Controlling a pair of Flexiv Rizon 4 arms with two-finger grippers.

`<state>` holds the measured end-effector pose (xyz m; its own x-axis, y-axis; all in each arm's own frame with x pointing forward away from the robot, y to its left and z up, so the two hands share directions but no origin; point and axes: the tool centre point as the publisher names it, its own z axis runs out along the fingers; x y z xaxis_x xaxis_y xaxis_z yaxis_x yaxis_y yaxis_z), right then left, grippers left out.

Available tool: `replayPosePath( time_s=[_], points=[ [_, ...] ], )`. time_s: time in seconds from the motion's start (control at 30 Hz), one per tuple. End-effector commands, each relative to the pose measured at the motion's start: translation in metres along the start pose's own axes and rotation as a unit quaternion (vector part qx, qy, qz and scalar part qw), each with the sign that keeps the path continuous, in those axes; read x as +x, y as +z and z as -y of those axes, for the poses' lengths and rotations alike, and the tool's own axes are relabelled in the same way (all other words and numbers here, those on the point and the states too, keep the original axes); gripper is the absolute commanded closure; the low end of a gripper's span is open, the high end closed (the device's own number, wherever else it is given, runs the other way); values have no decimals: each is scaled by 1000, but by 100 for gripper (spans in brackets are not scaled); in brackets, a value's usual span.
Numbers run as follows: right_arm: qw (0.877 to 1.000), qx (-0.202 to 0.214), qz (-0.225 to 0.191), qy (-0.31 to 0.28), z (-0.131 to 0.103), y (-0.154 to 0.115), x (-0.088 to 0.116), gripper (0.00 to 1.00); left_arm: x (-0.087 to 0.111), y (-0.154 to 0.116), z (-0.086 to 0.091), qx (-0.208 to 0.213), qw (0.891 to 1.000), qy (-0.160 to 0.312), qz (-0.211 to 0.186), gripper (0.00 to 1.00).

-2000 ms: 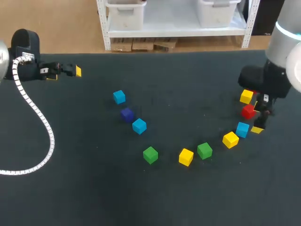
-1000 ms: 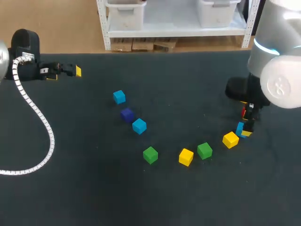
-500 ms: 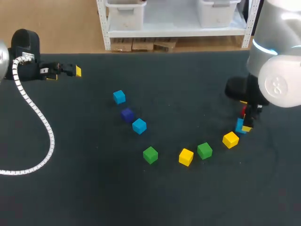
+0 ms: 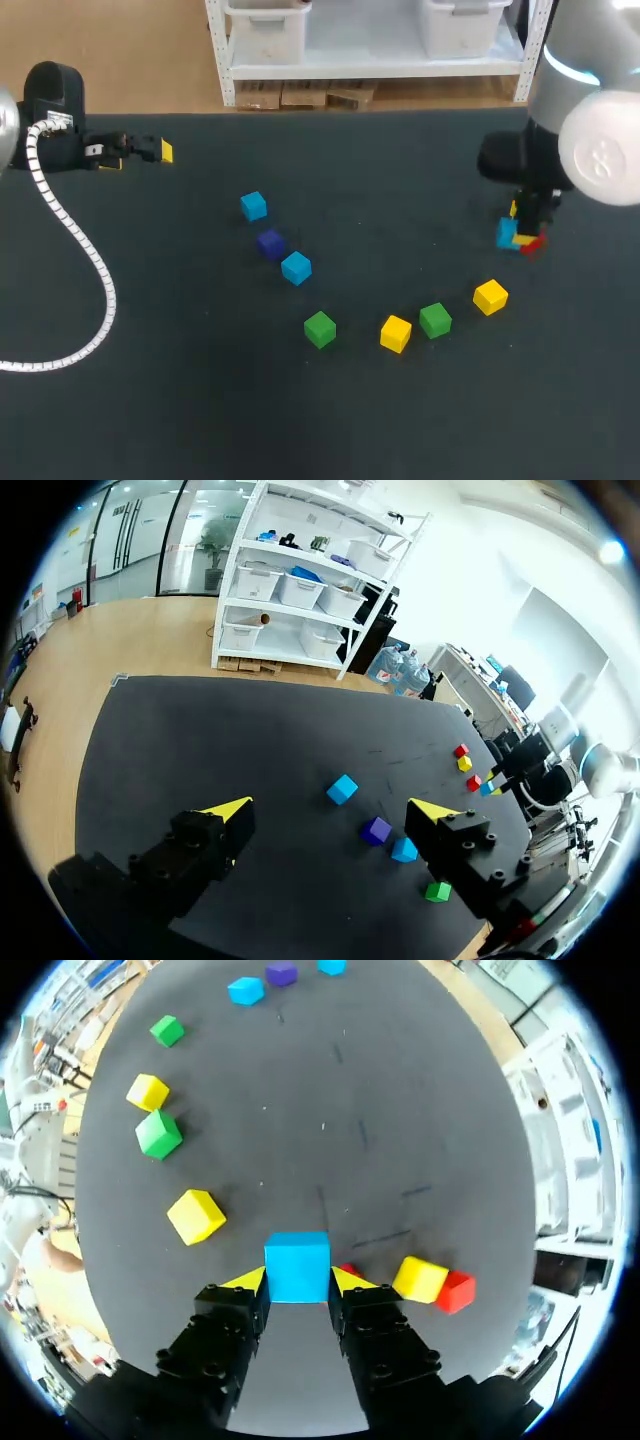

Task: Place the blue cubes, place green cubes on the blue cubes, place the yellow cubes on the green cubes, then place the red cubes on the yellow cubes, and place purple cube on the red cubes.

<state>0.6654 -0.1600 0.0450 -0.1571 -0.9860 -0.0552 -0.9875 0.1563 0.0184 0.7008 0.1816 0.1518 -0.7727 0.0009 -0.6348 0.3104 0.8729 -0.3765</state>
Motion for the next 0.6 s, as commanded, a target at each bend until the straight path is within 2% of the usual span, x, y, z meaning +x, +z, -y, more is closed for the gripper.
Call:
replayPosePath(
  time_s=[0.03, 0.2, 0.6],
  points=[
    [1000, -19, -2, -12, 14, -19, -17, 100, 1, 0, -2, 4, 1000, 1, 2, 0],
    [999, -39, 4, -27, 23, -25, -34, 100, 1, 0, -2, 4, 1000, 1, 2, 0],
    [997, -50, -1, -66, 23, -11, -68, 100, 1, 0, -2, 4, 1000, 1, 2, 0]
  ],
)
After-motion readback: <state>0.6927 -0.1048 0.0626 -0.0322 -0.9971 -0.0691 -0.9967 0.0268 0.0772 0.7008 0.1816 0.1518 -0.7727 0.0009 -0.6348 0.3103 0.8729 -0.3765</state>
